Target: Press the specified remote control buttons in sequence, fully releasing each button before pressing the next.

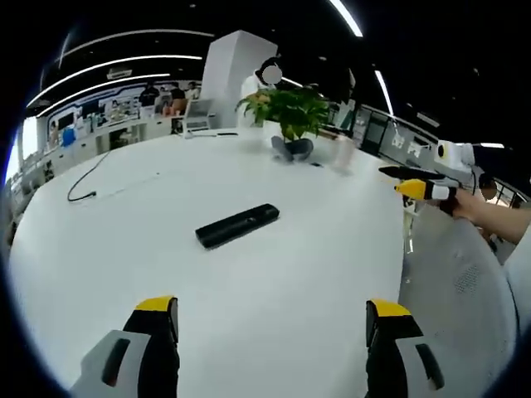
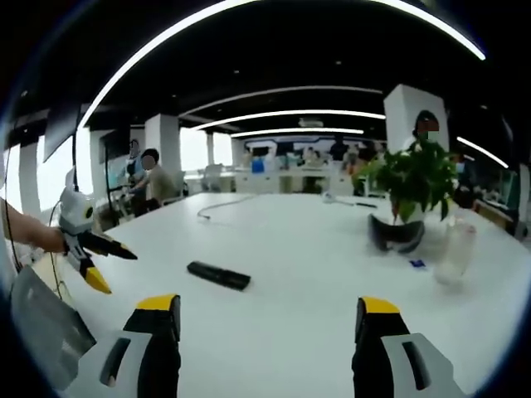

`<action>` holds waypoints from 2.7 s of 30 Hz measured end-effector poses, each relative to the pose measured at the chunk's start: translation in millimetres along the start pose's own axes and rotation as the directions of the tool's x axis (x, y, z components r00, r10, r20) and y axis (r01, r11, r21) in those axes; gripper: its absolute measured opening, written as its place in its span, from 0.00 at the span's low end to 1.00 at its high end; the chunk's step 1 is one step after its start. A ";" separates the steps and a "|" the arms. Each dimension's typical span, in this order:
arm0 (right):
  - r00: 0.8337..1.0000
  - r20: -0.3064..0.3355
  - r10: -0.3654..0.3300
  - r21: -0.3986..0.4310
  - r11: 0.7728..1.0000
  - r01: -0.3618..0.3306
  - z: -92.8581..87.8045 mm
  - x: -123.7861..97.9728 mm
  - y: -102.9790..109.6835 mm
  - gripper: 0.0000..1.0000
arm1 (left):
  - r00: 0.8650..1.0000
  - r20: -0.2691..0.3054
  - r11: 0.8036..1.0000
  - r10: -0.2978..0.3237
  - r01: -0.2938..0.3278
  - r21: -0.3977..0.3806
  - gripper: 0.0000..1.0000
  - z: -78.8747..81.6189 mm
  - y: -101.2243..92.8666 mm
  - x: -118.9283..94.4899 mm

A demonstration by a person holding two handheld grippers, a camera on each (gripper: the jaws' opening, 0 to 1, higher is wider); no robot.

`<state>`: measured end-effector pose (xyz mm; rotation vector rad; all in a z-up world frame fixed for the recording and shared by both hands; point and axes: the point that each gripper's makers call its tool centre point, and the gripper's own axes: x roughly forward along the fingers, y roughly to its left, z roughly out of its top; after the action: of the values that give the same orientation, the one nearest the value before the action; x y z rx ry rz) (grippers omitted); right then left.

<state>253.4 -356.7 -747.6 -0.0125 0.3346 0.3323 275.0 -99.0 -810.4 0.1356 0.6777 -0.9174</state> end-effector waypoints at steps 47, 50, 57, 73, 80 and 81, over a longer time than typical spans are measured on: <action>0.999 0.042 -0.001 0.061 0.998 -0.002 7.7 -4.8 0.2 0.82 | 0.864 -0.503 0.855 -0.035 0.286 0.432 0.83 27.4 68.3 87.3; 0.999 0.036 0.001 0.059 0.998 -0.003 6.7 -4.4 1.2 0.82 | 0.853 -0.522 0.843 -0.025 0.298 0.447 0.82 30.6 71.3 93.1; 1.000 0.017 0.017 0.051 0.999 -0.018 4.5 -2.1 5.4 0.77 | 0.829 -0.557 0.850 -0.036 0.319 0.420 0.74 36.3 75.9 108.7; 0.999 0.000 0.032 0.047 0.998 -0.032 0.8 -0.1 7.3 0.76 | 0.813 -0.582 0.787 -0.012 0.367 0.496 0.42 40.5 76.1 132.6; 0.999 -0.001 0.036 0.051 0.998 -0.036 0.3 0.2 8.0 0.75 | 0.807 -0.590 0.775 -0.015 0.382 0.504 0.38 45.2 74.3 139.8; 0.999 -0.001 0.037 0.051 0.998 -0.037 0.2 0.3 8.0 0.75 | 0.806 -0.592 0.773 -0.015 0.385 0.505 0.36 45.3 73.6 140.5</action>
<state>251.1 -349.0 -747.2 0.0437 0.3452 0.3603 412.2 -167.8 -870.8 0.9659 0.9317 -1.3165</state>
